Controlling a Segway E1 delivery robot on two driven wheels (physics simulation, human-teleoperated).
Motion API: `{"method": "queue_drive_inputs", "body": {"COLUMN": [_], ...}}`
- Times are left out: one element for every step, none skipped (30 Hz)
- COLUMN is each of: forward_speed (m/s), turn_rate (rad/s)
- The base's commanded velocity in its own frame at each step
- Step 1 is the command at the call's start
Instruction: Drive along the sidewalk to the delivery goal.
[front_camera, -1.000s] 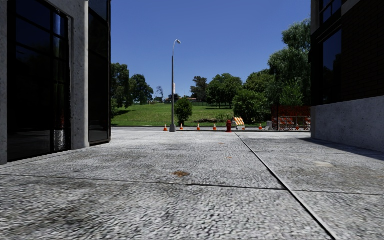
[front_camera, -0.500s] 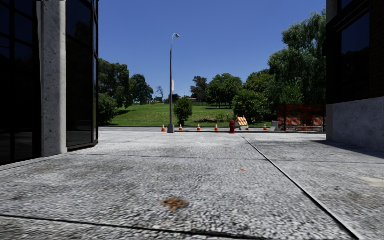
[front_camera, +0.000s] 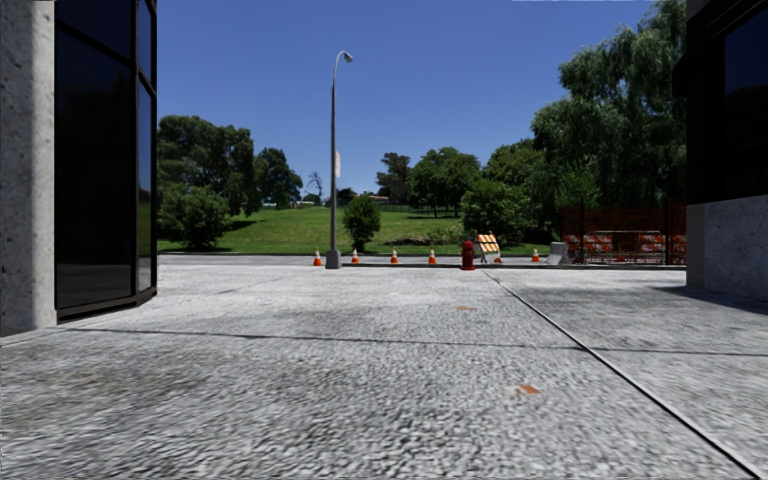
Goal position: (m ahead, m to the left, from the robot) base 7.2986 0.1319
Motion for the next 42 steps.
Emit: {"method": "queue_drive_inputs", "body": {"forward_speed": [2.00,2.00,2.00,2.00,2.00,2.00,2.00,2.00,2.00,2.00,2.00,2.00,2.00,2.00,2.00,2.00,2.00,2.00,2.00,2.00,2.00,2.00,2.00,2.00,2.00,2.00,2.00,2.00,2.00,2.00,2.00,2.00,2.00,2.00,2.00,2.00,2.00,2.00,2.00,2.00,2.00,2.00], "turn_rate": [-0.36,-0.36,-0.36,-0.36,-0.36,-0.36,-0.36,-0.36,-0.36,-0.36,-0.36,-0.20,0.00,0.00,0.00,0.00,0.00,0.00,0.00,0.00,0.00,0.00,0.00,0.00,0.00,0.00,0.00,0.00,0.00,0.00,0.00,0.00,0.00,0.00,0.00,0.00,0.00,0.00,0.00,0.00,0.00,0.00]}}
